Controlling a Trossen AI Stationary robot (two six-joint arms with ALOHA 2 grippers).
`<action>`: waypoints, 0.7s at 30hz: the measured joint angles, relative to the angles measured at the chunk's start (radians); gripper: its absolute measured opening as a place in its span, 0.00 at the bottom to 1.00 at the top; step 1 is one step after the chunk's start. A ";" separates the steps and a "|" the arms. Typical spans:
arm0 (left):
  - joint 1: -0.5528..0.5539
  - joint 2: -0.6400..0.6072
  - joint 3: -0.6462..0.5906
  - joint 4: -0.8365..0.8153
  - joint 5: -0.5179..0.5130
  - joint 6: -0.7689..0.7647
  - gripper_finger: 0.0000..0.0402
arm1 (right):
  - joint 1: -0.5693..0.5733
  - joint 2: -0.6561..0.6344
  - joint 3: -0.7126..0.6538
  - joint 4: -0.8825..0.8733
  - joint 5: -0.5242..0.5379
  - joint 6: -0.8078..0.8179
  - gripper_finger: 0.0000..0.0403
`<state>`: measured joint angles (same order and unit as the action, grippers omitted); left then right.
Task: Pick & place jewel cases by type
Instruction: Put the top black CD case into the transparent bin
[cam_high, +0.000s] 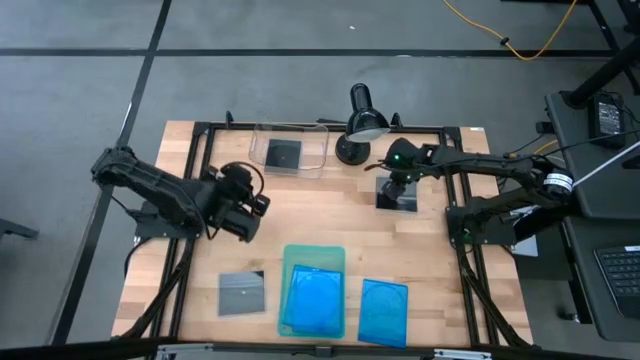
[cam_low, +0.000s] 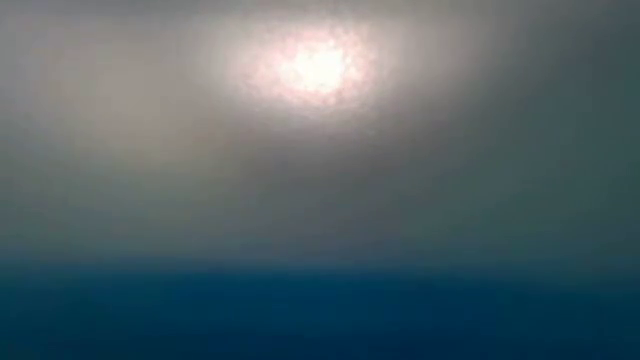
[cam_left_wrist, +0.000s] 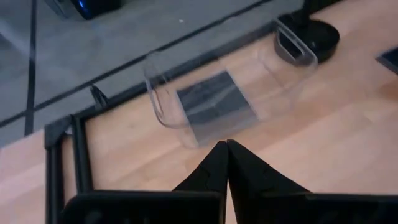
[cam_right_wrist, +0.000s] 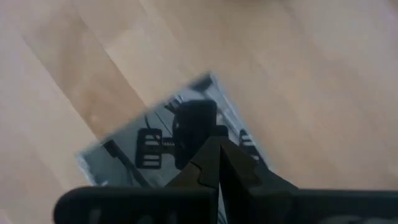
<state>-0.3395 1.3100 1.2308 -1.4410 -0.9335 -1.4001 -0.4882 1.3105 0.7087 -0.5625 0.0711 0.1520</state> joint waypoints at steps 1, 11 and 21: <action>0.012 -0.013 0.000 0.000 -0.010 0.013 0.00 | -0.003 0.003 -0.017 0.008 0.000 0.000 0.01; 0.135 -0.092 0.000 0.009 -0.044 0.085 0.00 | -0.009 0.004 -0.160 0.051 -0.029 0.005 0.01; 0.165 -0.103 0.000 0.034 -0.043 0.129 0.00 | 0.032 0.004 -0.187 0.155 -0.129 0.030 0.01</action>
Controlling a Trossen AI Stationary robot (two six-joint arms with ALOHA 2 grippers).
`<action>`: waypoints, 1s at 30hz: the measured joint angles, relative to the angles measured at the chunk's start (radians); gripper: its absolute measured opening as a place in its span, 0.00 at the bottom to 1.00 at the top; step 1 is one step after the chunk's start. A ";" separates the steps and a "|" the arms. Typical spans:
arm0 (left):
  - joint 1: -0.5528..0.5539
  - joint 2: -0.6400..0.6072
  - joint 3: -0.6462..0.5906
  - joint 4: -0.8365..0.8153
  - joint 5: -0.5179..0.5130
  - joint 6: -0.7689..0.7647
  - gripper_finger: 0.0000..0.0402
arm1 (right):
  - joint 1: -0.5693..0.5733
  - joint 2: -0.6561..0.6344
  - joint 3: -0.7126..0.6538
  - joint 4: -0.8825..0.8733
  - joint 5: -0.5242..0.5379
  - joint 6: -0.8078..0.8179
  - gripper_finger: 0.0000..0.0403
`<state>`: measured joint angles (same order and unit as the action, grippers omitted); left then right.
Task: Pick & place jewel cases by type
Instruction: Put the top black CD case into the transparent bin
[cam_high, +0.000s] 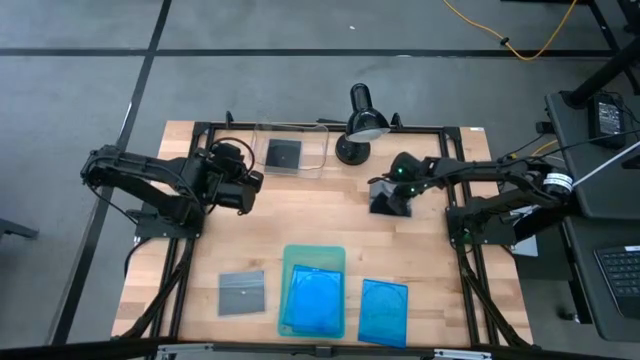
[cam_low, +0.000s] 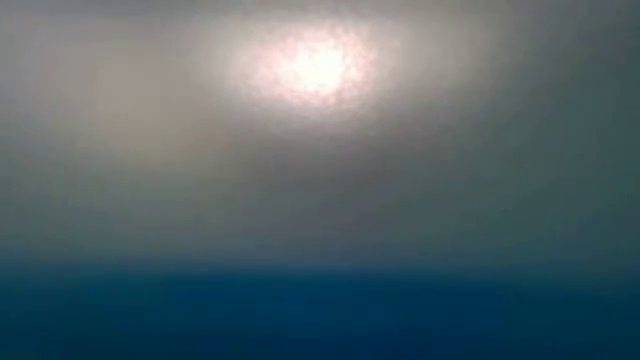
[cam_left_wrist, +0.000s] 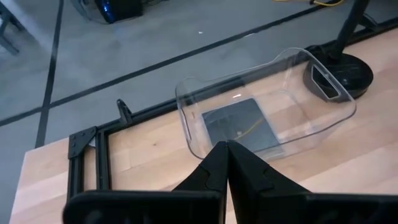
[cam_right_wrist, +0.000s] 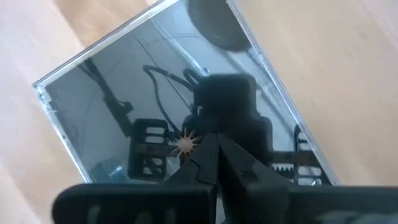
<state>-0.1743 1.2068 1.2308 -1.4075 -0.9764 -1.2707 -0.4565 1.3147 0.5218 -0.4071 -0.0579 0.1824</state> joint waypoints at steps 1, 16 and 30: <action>0.000 0.000 0.000 0.002 0.000 0.002 0.00 | 0.010 0.001 -0.001 0.015 -0.007 0.006 0.01; -0.001 0.002 -0.057 0.145 0.081 0.010 0.00 | 0.185 0.230 0.111 0.233 -0.091 0.073 0.01; -0.021 0.002 -0.256 0.492 0.211 -0.023 0.00 | 0.221 0.553 0.493 0.217 -0.144 -0.033 0.01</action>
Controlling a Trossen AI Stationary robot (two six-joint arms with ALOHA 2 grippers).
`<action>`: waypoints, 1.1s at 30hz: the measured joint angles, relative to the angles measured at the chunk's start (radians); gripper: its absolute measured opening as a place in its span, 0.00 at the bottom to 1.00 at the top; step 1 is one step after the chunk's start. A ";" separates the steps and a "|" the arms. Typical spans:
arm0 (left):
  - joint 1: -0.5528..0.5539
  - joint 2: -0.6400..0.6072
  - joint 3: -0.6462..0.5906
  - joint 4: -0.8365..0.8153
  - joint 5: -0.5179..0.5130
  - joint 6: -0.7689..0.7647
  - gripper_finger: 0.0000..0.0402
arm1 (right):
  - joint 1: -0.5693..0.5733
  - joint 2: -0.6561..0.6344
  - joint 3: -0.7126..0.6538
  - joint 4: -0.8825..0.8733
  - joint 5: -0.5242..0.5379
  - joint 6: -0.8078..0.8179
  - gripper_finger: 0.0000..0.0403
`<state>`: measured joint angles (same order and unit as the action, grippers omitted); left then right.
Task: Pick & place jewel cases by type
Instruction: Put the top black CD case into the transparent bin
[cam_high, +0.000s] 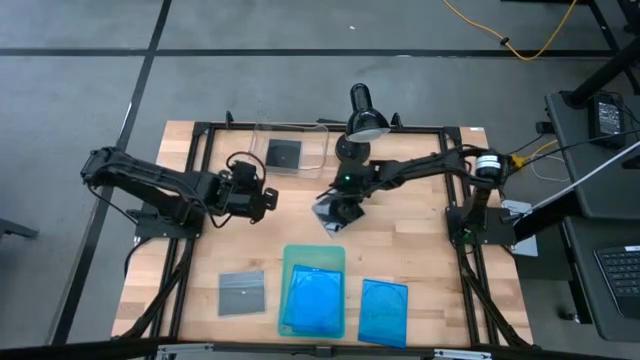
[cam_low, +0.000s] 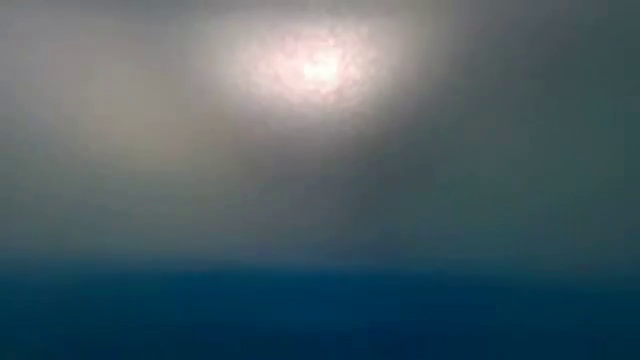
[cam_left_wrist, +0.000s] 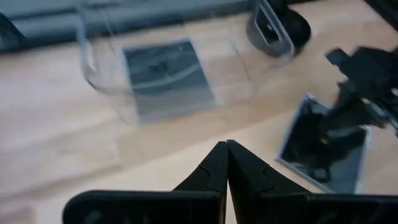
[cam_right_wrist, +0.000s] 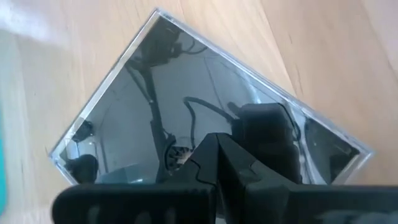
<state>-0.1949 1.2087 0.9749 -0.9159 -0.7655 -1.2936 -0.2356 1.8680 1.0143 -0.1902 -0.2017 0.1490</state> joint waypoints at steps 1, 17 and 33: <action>-0.005 0.000 -0.023 0.035 0.010 -0.013 0.00 | 0.000 0.006 0.010 -0.004 -0.006 -0.001 0.01; -0.064 0.000 -0.330 0.562 0.203 -0.184 0.03 | 0.007 -0.101 0.075 -0.151 0.052 -0.087 0.01; 0.047 0.066 -0.450 1.037 0.425 -0.019 0.39 | -0.021 -0.131 -0.057 -0.322 0.149 -0.188 0.01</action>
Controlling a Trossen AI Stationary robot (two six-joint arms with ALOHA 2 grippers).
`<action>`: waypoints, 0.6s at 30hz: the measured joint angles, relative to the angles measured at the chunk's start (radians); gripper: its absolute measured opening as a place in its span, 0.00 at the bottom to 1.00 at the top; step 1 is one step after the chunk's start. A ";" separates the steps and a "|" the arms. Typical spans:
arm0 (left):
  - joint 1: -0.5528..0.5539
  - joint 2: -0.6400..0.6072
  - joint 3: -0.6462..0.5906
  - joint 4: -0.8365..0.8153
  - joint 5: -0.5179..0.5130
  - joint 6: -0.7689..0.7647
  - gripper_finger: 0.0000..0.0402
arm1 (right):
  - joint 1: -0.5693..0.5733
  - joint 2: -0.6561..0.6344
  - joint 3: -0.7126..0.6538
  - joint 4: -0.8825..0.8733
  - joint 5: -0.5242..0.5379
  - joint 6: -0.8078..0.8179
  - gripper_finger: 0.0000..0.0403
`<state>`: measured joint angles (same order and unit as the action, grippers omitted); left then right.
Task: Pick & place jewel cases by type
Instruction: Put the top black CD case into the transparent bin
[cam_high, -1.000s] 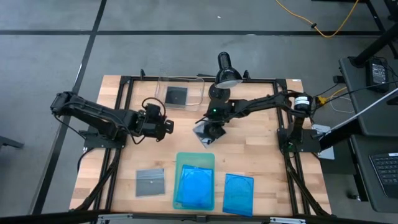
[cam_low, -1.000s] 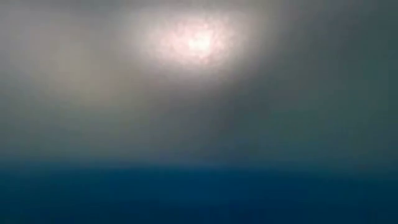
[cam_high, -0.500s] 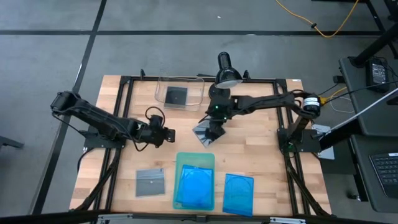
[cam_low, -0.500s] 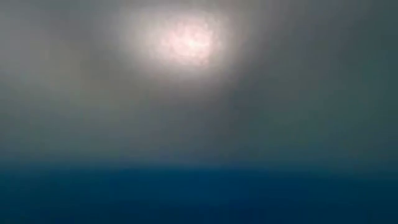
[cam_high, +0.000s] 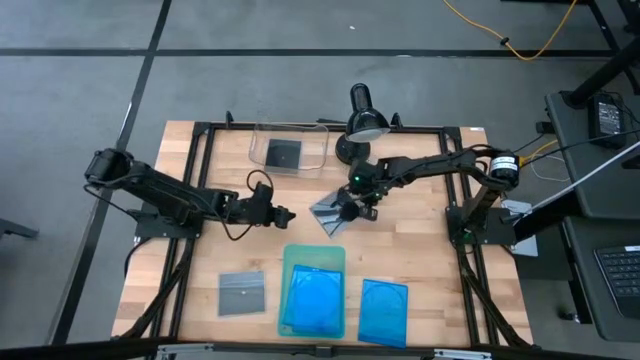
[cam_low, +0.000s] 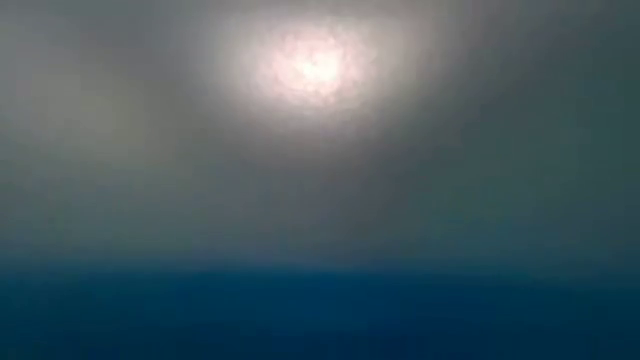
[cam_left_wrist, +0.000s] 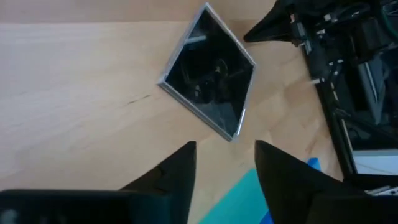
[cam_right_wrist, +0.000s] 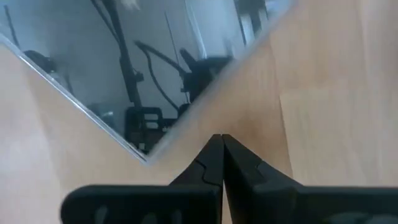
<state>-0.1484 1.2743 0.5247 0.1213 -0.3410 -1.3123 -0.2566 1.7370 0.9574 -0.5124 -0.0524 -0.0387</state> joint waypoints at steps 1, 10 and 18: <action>0.009 0.015 0.000 0.016 0.011 0.001 0.41 | -0.004 0.000 -0.014 0.005 0.000 0.000 0.01; 0.063 0.174 0.000 0.233 0.139 -0.013 0.51 | -0.025 -0.003 -0.042 0.030 -0.033 -0.069 0.01; 0.067 0.261 0.001 0.329 0.202 -0.039 0.51 | -0.013 0.003 -0.040 0.053 -0.174 -0.123 0.01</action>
<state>-0.0818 1.5349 0.5255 0.4500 -0.1387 -1.3510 -0.2695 1.7404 0.9173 -0.4592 -0.2262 -0.1620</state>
